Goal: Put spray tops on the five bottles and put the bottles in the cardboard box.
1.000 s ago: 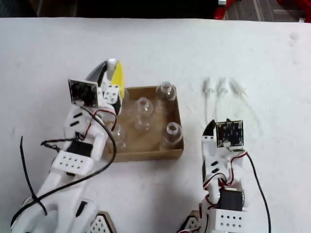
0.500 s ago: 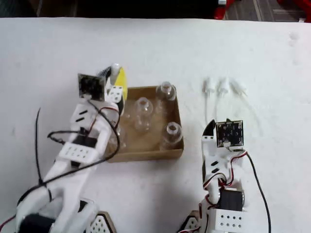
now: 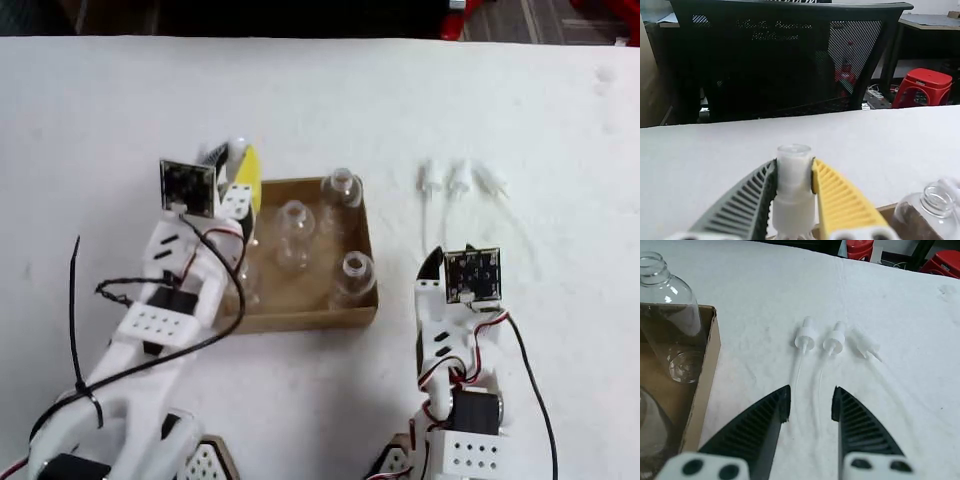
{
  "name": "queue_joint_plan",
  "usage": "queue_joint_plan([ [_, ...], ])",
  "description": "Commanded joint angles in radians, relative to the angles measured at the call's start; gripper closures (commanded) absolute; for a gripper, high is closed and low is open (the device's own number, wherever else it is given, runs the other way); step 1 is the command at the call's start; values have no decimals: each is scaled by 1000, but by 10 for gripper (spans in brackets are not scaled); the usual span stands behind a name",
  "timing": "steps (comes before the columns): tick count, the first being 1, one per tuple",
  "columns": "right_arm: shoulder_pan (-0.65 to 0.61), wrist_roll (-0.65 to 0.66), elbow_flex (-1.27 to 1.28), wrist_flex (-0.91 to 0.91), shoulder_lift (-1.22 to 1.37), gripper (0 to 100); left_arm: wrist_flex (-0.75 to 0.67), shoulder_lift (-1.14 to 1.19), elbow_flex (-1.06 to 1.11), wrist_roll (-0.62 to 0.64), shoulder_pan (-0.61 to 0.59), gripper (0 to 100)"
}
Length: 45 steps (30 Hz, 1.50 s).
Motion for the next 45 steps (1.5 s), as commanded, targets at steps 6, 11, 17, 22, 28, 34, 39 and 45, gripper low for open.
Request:
queue_joint_plan([
  [6,-10,12,8,-22,-8,879,15,-45,0,11,-12,972],
  [11,-10,12,8,-22,-8,879,83,-47,-5,11,-18,903],
  [17,-10,12,8,-22,-8,879,124,-47,-5,38,-19,832],
  [22,-12,12,8,-22,-8,879,129,-96,2,60,-19,832],
  [28,-12,12,8,-22,-8,879,327,-302,-6,60,-18,814],
  [34,-13,12,8,-22,-8,879,479,-507,-26,57,-19,789],
  [39,-12,12,8,-22,-8,879,749,-529,-249,66,-87,789],
  [45,-12,12,8,-22,-8,879,988,-315,-606,118,-199,786],
])
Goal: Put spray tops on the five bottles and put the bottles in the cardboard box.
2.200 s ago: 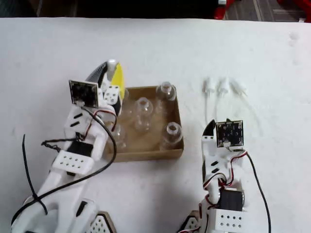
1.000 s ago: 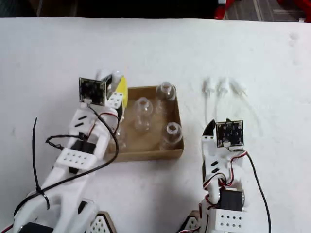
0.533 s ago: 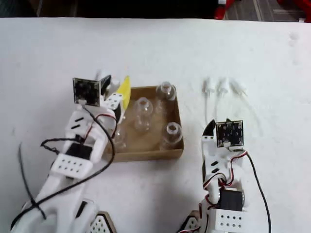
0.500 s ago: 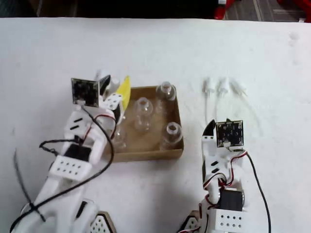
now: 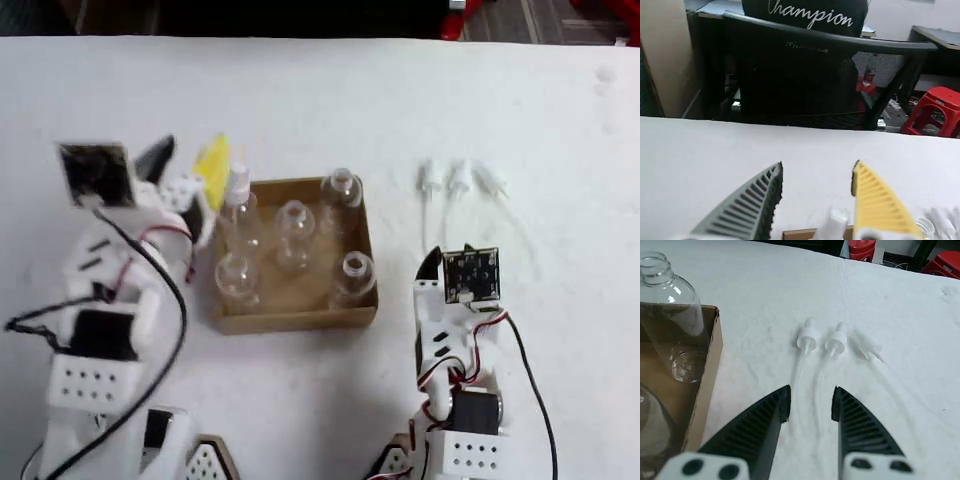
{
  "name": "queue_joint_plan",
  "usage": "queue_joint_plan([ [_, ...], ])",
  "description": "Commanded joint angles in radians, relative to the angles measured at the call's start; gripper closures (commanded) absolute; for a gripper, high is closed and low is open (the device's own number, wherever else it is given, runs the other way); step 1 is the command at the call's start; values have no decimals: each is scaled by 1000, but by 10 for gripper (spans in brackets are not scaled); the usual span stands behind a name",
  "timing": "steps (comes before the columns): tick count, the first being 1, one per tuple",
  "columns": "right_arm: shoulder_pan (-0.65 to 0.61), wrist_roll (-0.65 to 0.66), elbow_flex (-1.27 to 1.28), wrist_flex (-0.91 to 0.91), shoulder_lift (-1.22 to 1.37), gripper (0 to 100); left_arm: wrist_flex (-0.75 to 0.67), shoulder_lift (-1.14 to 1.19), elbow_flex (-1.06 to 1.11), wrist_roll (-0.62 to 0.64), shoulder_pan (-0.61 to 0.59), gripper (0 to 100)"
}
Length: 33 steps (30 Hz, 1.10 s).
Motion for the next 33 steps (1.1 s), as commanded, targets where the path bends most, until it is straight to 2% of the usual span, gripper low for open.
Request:
queue_joint_plan([
  [1,-4,12,8,-22,-8,879,146,193,-319,26,-88,786],
  [9,-4,12,8,-22,-8,879,443,814,-827,26,-128,788],
  [12,-5,12,9,-22,-8,879,514,1018,-1017,25,-128,789],
  [22,-7,12,15,-24,-8,879,569,1609,-1504,25,-145,790],
  [33,-8,12,17,-35,-8,879,677,2134,-2013,26,-142,790],
])
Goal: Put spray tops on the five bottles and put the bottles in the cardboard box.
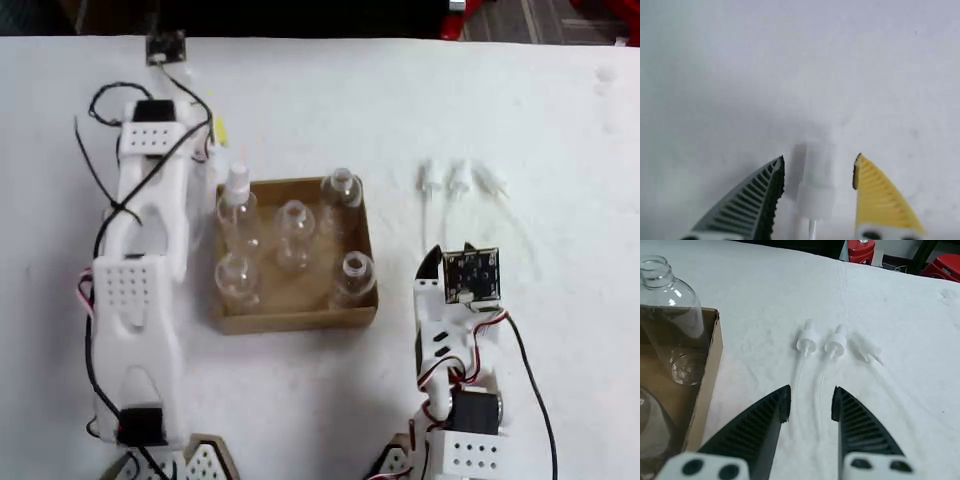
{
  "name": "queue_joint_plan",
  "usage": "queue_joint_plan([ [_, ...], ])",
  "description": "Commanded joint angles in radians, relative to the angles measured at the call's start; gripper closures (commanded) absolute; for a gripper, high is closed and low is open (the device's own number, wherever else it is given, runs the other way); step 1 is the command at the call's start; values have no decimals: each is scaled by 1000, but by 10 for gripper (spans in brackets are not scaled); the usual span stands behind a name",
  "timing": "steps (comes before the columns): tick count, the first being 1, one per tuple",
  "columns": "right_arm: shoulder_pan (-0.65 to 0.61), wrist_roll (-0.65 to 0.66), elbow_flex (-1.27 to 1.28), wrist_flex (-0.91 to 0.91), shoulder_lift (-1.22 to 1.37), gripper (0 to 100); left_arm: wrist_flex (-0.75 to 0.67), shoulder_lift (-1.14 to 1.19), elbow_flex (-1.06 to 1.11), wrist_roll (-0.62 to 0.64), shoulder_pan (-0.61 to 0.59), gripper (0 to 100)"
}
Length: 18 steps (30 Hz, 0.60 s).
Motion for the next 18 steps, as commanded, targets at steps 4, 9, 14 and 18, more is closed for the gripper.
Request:
queue_joint_plan([
  [4,-8,12,8,-25,-8,879,60,268,-394,11,-13,849],
  [9,-8,12,8,-25,-8,879,126,395,-614,11,-10,975],
  [14,-8,12,8,-27,-8,879,236,440,-755,11,-10,979],
  [18,-8,12,8,-27,-8,879,344,351,-749,11,-15,979],
])
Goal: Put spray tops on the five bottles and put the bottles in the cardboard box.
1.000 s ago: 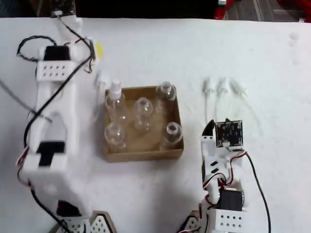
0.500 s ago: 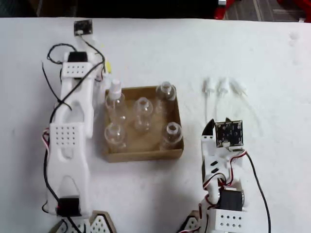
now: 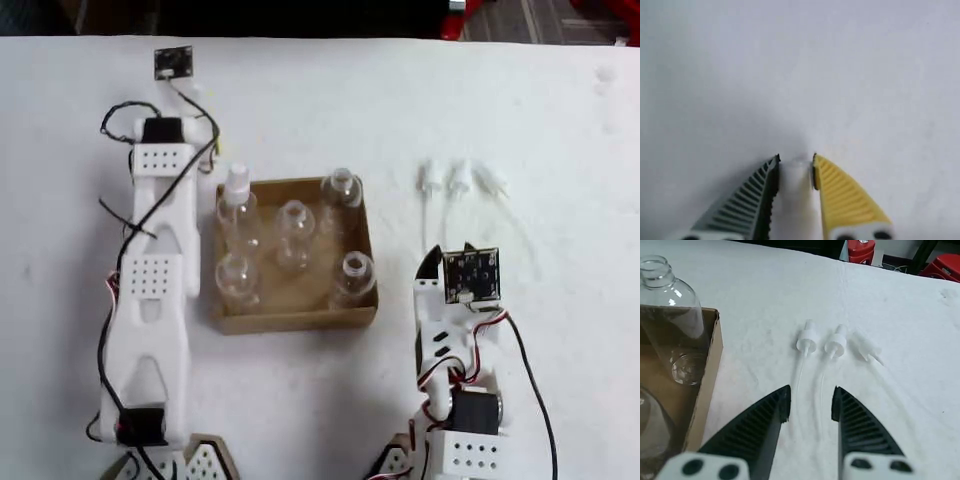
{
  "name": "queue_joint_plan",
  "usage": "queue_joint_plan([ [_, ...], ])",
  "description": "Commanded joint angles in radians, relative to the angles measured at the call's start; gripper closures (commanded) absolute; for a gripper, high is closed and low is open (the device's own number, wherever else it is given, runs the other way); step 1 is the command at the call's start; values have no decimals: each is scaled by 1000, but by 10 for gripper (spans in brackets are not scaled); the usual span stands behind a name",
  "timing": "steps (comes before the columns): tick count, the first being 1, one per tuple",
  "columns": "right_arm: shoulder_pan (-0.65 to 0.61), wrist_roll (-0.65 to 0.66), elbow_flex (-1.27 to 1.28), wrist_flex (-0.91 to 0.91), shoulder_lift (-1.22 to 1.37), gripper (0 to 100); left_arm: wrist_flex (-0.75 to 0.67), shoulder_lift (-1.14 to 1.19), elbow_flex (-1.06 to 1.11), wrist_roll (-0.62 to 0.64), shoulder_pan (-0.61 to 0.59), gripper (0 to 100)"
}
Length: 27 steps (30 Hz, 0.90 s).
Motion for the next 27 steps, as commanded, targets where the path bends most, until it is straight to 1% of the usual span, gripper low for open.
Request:
queue_joint_plan([
  [1,-8,12,8,-27,-8,879,132,-133,-52,9,-15,979],
  [5,-8,12,8,-27,-8,879,292,-292,-54,9,-7,978],
  [7,-8,12,8,-27,-8,879,334,-371,-54,9,-5,977],
  [15,-4,12,8,-27,-8,879,342,-645,-49,15,-68,977],
  [23,-2,12,8,-24,-8,879,344,-964,-44,11,-73,978],
  [25,-2,12,8,-24,-8,879,344,-1053,6,11,-73,978],
  [27,-2,12,8,-24,-8,879,344,-1156,133,11,-70,979],
])
